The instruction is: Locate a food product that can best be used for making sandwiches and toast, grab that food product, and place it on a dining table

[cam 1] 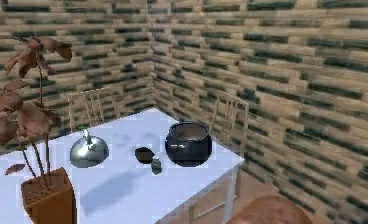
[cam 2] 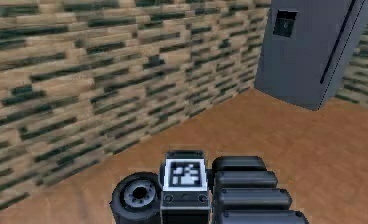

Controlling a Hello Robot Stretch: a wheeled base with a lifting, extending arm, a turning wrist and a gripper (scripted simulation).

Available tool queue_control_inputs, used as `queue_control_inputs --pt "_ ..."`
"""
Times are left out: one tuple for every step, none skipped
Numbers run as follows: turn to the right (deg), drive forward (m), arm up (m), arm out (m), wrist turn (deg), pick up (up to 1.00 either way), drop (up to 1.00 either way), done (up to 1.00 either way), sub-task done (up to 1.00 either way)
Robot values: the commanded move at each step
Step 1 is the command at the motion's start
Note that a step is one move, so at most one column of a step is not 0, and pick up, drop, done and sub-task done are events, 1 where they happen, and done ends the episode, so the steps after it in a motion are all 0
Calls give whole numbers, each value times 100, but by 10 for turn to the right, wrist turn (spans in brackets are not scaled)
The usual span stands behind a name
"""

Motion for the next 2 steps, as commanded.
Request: queue_control_inputs --pt "-450 0 0 0 0 0 0 0 0" --pt "-450 0 0 0 0 0 0 0 0"
